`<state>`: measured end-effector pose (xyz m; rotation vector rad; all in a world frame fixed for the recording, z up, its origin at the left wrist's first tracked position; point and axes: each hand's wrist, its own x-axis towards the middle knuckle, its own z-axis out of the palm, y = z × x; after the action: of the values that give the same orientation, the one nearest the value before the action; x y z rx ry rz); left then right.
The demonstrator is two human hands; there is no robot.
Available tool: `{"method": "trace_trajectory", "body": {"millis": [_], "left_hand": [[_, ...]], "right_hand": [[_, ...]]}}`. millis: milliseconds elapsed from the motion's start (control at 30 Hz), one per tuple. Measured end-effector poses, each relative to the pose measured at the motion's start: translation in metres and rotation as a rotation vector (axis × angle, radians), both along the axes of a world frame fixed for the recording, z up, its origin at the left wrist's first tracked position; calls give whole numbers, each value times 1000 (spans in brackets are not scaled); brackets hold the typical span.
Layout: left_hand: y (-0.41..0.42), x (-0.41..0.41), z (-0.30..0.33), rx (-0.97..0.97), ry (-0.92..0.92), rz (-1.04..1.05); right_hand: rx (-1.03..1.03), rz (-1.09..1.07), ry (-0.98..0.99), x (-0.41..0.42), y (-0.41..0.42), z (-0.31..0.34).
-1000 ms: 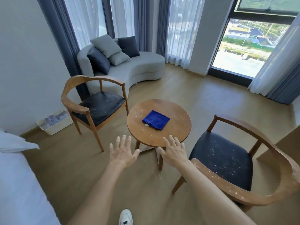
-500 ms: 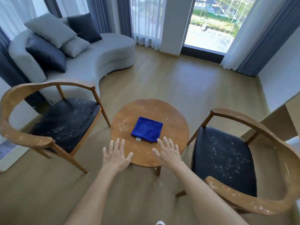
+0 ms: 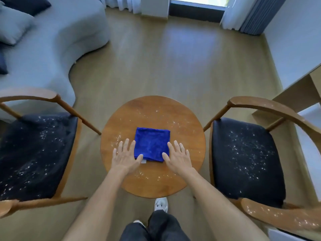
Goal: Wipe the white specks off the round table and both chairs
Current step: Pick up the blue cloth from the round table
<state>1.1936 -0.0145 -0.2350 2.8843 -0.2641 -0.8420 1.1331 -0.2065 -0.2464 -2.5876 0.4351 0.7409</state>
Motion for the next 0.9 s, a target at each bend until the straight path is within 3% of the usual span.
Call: {"method": "trace_trajectory", "body": {"millis": [300,467,667,900], "left_hand": [[-4,114,-87,-36,24,-201],[-11,161,-145,-10,-126,-381],[-17,186,-196,-27,-237,-495],[-18,189,-209,-75,-291,-529]], "right_hand": [[-32,-87,50,85,-3,-83],[-135,-32,32,111,-13,-135],[-273,83,-161,127,-24,-178],[-354,128,-367,146,-27,-198]]}}
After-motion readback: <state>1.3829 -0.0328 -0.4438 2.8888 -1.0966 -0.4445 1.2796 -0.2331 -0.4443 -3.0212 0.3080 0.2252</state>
